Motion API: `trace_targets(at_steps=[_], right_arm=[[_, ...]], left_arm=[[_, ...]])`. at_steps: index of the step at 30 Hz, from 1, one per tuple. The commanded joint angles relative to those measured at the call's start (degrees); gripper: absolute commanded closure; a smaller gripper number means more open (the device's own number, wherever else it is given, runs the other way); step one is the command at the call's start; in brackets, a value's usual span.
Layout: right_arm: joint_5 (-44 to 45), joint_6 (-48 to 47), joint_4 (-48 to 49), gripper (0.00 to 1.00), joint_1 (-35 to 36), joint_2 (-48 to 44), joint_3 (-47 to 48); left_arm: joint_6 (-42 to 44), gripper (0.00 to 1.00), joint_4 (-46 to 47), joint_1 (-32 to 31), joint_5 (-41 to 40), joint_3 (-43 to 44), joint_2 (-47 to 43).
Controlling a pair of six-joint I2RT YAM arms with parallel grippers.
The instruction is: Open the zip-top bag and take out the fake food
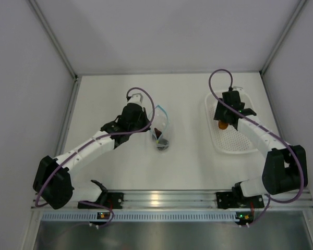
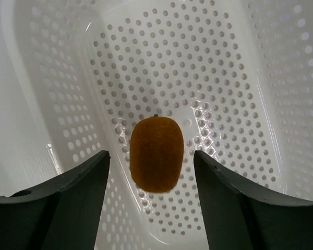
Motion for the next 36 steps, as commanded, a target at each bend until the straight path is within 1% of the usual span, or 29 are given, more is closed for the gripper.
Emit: trace_targets(at_steps=[1, 2, 3, 6, 7, 8, 10, 11, 13, 14, 15, 16, 17, 18, 19, 25, 28, 31, 36], right_arm=[[1.5, -0.1, 1.6, 0.33, -1.0, -1.3, 0.2], [1.1, -0.1, 1.4, 0.32, -1.0, -1.9, 0.2], [1.0, -0.2, 1.7, 0.28, -1.0, -2.2, 0.0], [-1.3, -0.1, 1.8, 0.27, -0.9, -3.6, -0.3], [-2.7, -0.1, 2.1, 0.27, -0.8, -4.1, -0.5], [-5.7, 0.5, 2.6, 0.28, -0.8, -5.4, -1.0], [-8.8, 1.8, 3.9, 0.32, 0.0, -6.7, -1.6], [-10.7, 3.0, 4.1, 0.34, 1.8, -7.8, -1.4], [-11.8, 4.2, 4.2, 0.38, 4.6, -8.7, -0.3], [-11.8, 4.9, 4.0, 0.39, 8.3, -9.4, 0.4], [-11.8, 5.4, 3.8, 0.41, 10.3, -9.6, 1.3], [-11.8, 5.9, 4.0, 0.45, 12.4, -9.7, 2.9], [-12.0, 6.5, 4.1, 0.48, 16.4, -9.9, 3.7], [-12.0, 6.9, 4.1, 0.5, 18.3, -9.7, 4.6], [-11.9, 7.2, 4.1, 0.53, 21.9, -9.0, 6.5], [-11.8, 7.4, 3.9, 0.6, 32.1, -3.1, 13.6], [-12.6, 7.7, 4.1, 0.62, 35.4, 0.6, 17.2], [-10.9, 8.0, 3.9, 0.63, 37.9, 4.6, 20.2], [-7.9, 9.3, 3.0, 0.68, 39.4, 11.2, 24.3]], left_arm=[[-1.0, 1.0, 0.3, 0.3, -0.1, 1.5, -2.4], [-1.2, 1.0, 0.3, 0.3, -0.3, 1.5, -2.4], [-1.4, 1.0, 0.3, 0.3, -0.3, 1.4, -2.6], [-1.6, 1.0, 0.4, 0.3, -0.1, 1.5, -2.8], [-2.1, 1.0, 0.4, 0.2, 0.1, 1.4, -2.9], [-2.3, 1.0, 0.4, 0.3, 0.2, 1.4, -3.0], [-2.5, 1.0, 0.5, 0.2, 0.5, 1.5, -2.9], [-2.5, 1.0, 0.8, 0.2, 0.7, 1.6, -2.8], [-2.8, 1.0, 1.0, 0.2, 1.2, 1.7, -2.6], [-3.0, 1.0, 1.4, 0.3, 1.5, 1.7, -2.6], [-3.1, 1.0, 1.7, 0.2, 1.6, 1.7, -2.5], [-3.2, 1.0, 1.9, 0.3, 2.2, 1.7, -2.5], [-3.5, 1.0, 2.1, 0.3, 2.3, 1.6, -2.4], [-3.7, 1.0, 2.4, 0.2, 2.3, 1.5, -2.4], [-4.2, 1.0, 2.8, 0.3, 2.4, 1.3, -2.5], [-5.9, 1.0, 4.2, 0.2, 3.5, 0.5, -3.5], [-6.8, 1.0, 4.8, 0.2, 4.6, 0.4, -3.7], [-8.1, 1.0, 5.3, 0.2, 5.1, 0.1, -3.8], [-9.7, 1.0, 6.8, 0.0, 4.7, -1.6, -4.3]])
